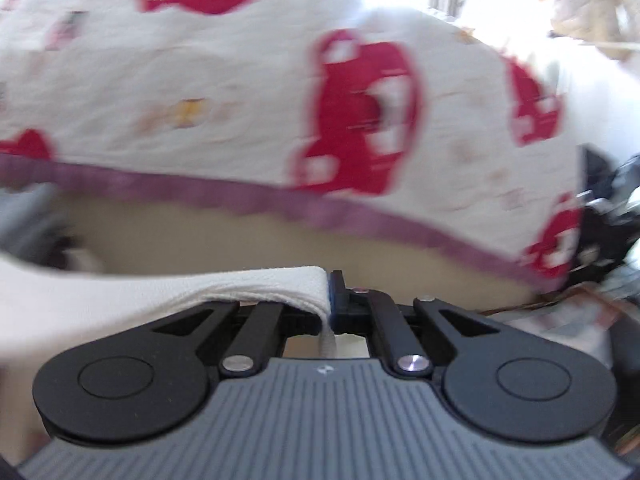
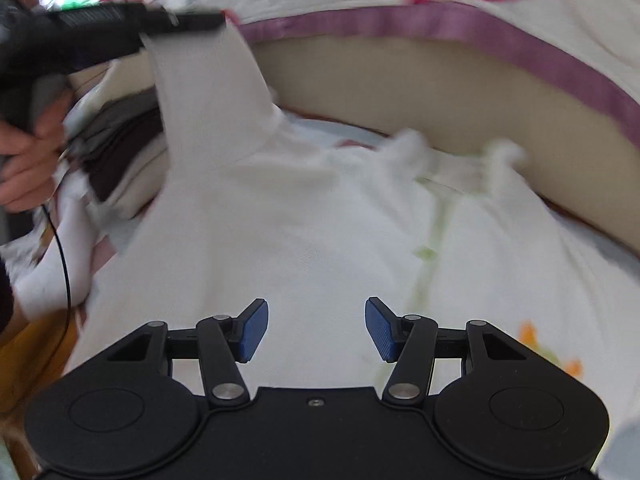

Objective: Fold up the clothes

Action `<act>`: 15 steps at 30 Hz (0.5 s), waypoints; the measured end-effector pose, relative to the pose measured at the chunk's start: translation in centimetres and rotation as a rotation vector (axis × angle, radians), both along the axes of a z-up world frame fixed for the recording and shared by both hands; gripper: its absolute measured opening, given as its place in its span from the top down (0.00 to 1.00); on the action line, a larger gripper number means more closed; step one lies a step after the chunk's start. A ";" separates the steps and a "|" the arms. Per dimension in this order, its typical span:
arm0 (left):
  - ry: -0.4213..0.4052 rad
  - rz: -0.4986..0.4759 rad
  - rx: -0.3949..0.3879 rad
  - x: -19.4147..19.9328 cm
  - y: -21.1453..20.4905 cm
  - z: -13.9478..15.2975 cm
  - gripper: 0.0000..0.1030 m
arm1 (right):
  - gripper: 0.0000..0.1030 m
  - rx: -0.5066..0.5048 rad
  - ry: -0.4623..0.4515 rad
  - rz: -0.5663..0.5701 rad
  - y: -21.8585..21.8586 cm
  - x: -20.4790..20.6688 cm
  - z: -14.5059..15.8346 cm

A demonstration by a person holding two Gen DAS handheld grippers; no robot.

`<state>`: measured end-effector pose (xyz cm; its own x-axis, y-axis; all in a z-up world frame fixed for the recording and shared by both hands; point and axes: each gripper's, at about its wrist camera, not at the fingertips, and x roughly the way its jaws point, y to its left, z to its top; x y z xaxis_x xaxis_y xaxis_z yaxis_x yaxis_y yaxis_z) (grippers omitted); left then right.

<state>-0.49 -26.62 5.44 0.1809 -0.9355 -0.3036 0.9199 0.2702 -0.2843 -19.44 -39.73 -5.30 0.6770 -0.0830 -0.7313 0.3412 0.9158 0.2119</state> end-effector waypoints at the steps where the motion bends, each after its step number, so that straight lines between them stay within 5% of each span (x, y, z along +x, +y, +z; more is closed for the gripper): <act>1: 0.027 -0.041 -0.001 -1.6 -1.7 -0.4 0.98 | 0.42 0.025 -0.014 -0.032 -0.6 -0.9 -0.2; 5: 0.208 -0.233 0.104 -6.7 -9.5 -4.4 0.96 | 0.42 0.062 -0.058 -0.086 -1.3 -3.1 -1.2; 8: 0.358 -0.255 0.307 -7.9 -13.3 -8.3 0.91 | 0.43 0.062 -0.039 -0.107 -1.7 -3.8 -2.1; 10: 0.334 -0.238 0.322 -7.9 -12.0 -9.0 0.89 | 0.43 0.069 -0.008 -0.128 -2.2 -4.1 -2.9; 14: 0.191 -0.198 0.297 -6.6 -6.3 -8.2 0.54 | 0.43 0.128 -0.007 -0.202 -3.5 -5.2 -4.1; 15: 0.177 -0.189 0.302 -5.9 -5.1 -8.2 0.54 | 0.43 0.155 -0.023 -0.215 -3.7 -5.2 -4.2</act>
